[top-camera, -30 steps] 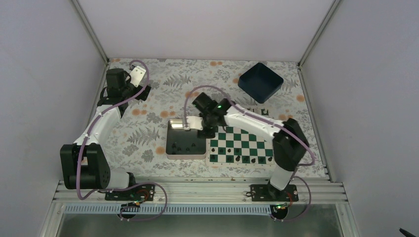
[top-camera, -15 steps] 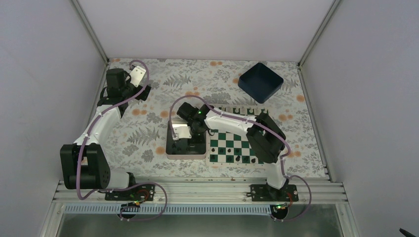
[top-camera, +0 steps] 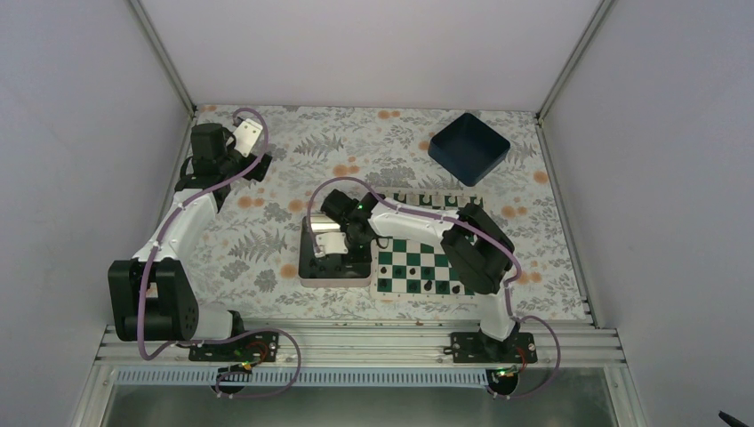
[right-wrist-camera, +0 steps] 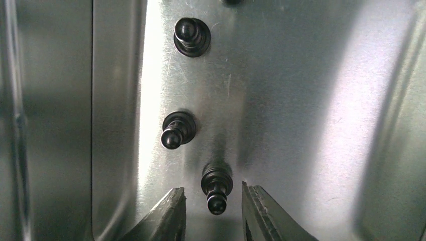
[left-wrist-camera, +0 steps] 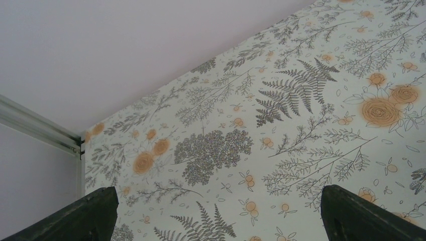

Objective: Set up the chess pieces on the board
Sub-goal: Pick up the chess piece from the storage box, then place the chess piece on the chessboard.

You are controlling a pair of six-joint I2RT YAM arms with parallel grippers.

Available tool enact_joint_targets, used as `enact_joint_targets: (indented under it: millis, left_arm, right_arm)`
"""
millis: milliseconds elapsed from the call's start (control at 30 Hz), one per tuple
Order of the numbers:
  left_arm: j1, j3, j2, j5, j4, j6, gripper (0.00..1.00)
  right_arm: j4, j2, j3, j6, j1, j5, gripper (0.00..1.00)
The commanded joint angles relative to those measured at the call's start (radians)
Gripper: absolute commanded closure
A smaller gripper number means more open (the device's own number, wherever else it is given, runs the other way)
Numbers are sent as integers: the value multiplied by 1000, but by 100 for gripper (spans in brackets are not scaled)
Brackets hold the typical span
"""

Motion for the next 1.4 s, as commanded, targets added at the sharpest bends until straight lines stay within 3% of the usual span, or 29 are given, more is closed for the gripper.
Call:
enact_joint_targets:
  millis: [0,300,567,867,1100,1367]
  left_arm:
    - [0,5,-18,14,20,-8,0]
    - [0,3,-16,16,23,-6,0]
    - [0,7,-14,13,22,-8,0]
    - [0,15,-24,3,12,-8,0]
    - [0,18,-21,7,7,-9,0]
    - [0,23,-13,8,4,-11,0]
  right_arm:
    - [28,16,-15,-11,2,1,71]
    - [35,11,-12,-9,-2,0,87]
    - [27,-144,-47,20,-55,14,91]
    - [-50,-451,-139,53,-280,10,92]
    - [-69,-652,-425,10,-517,47,92]
    - [-57,-779,-646,-56,-672,15,91]
